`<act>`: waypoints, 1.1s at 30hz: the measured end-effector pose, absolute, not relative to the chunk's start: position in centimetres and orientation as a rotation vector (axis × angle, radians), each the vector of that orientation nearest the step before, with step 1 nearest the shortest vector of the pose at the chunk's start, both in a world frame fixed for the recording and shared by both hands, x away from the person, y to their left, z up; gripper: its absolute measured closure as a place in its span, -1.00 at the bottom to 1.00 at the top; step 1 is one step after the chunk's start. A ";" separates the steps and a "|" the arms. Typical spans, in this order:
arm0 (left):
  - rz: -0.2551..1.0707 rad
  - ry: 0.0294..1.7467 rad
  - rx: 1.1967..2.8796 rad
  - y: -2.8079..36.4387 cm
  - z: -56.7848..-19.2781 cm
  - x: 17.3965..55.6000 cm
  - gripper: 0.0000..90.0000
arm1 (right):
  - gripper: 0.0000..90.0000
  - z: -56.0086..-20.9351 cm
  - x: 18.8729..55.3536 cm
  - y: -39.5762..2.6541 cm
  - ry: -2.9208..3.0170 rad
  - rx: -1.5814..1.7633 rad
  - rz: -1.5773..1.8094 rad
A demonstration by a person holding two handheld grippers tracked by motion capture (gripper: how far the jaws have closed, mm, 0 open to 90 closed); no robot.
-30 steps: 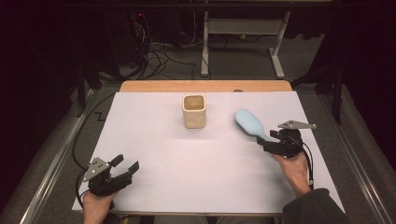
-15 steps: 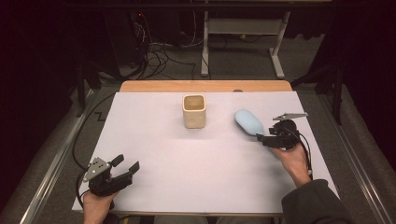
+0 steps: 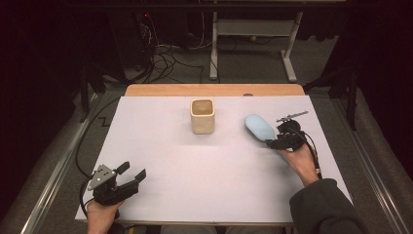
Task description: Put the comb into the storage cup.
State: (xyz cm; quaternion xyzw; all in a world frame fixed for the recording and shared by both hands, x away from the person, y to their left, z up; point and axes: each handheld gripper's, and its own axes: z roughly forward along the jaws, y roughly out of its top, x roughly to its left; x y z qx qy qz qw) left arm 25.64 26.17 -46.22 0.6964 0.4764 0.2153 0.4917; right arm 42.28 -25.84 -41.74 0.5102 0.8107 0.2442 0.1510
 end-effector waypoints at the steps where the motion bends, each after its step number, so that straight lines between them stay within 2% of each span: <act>1: 0.523 1.157 1.691 26.2 -46.2 25.6 -0.35 | 0.05 -41.9 42.5 -25.7 2.336 1.464 0.675; 12: 0.519 1.154 1.698 26.1 -46.3 25.6 -0.35 | 0.14 -42.8 43.6 -25.3 2.381 1.490 0.547; 33: 0.520 1.163 1.692 26.2 -46.3 25.5 -0.35 | 0.50 -43.6 43.9 -25.0 2.421 1.480 0.442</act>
